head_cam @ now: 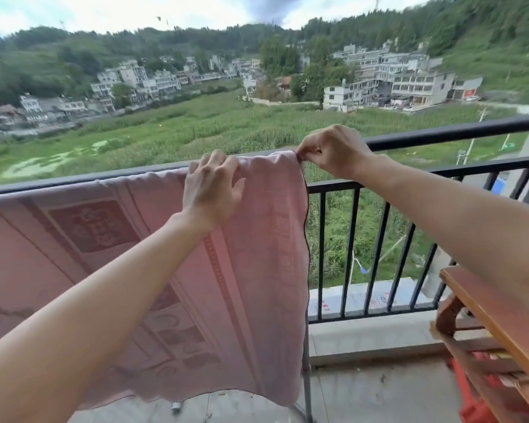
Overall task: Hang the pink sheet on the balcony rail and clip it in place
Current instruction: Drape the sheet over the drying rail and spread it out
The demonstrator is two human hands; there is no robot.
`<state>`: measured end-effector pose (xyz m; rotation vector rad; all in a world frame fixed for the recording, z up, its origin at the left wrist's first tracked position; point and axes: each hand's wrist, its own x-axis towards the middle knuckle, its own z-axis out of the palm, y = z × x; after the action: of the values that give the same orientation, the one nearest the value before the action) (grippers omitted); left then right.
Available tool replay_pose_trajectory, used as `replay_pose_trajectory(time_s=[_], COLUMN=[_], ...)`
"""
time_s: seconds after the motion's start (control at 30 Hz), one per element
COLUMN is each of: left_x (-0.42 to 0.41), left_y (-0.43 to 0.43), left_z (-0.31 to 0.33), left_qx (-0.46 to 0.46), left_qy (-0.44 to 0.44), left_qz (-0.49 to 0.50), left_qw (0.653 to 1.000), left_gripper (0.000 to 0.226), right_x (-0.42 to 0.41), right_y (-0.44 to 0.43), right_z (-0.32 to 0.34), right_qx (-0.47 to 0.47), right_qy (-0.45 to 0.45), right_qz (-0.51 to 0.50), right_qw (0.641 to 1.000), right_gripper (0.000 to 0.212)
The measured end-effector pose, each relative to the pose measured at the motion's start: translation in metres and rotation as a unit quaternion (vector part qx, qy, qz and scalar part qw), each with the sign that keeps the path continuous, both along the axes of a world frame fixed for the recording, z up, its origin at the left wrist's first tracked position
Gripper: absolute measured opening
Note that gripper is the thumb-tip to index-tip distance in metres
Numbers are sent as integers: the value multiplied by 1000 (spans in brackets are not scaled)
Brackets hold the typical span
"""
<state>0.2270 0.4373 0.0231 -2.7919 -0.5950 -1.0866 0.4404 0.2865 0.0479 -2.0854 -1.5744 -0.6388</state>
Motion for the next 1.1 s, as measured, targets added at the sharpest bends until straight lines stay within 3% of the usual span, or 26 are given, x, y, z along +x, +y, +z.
replay_pose_trajectory(time_s=[0.1, 0.17, 0.23, 0.43, 0.53, 0.63, 0.77, 0.9, 0.93, 0.97, 1.03, 1.07, 1.1], left_x=[23, 37, 47, 67, 70, 63, 46, 64, 74, 84, 98, 99, 99], left_y=[-19, -27, -32, -42, -66, -76, -66, -85, -92, -98, -104, -105, -104], left_z=[-4, -8, -11, 1, 19, 32, 3, -35, -39, -41, -37, -33, -30], left_qx=[5, 4, 3, -76, -82, -110, -251, -403, -412, -406, -350, -320, -299], left_qy=[8, 12, 13, -152, -196, -196, -50, 17, 11, -5, -68, -93, -100], left_qz=[-13, 4, 34, 26, 0, 59, 195, 183, 177, 170, 166, 167, 169], left_qw=[1000, 1000, 999, 985, 977, 973, 947, 897, 894, 898, 920, 928, 934], left_gripper=[39, 49, 56, 16, 12, 13, 14, 67, 70, 60, 17, 9, 16], right_x=[-1, 5, 17, 35, 40, 38, 36, 41, 42, 43, 43, 45, 46], right_y=[9, 12, 9, 11, 19, 26, 36, 35, 31, 28, 22, 20, 17], right_z=[-1, -3, -3, -10, -11, -8, -3, 9, 13, 18, 26, 28, 30], right_qx=[-45, -49, -53, -86, -102, -119, -73, 3, 12, 17, 20, 21, 23], right_qy=[55, 199, 346, 504, 557, 606, 587, 489, 475, 460, 424, 415, 417], right_qz=[19, 68, 108, 189, 230, 278, 269, 264, 267, 272, 277, 279, 281], right_qw=[997, 976, 931, 838, 792, 736, 760, 831, 838, 845, 862, 866, 864], right_gripper=[36, 37, 28, 29, 28, 27, 24, 19, 21, 21, 21, 21, 21])
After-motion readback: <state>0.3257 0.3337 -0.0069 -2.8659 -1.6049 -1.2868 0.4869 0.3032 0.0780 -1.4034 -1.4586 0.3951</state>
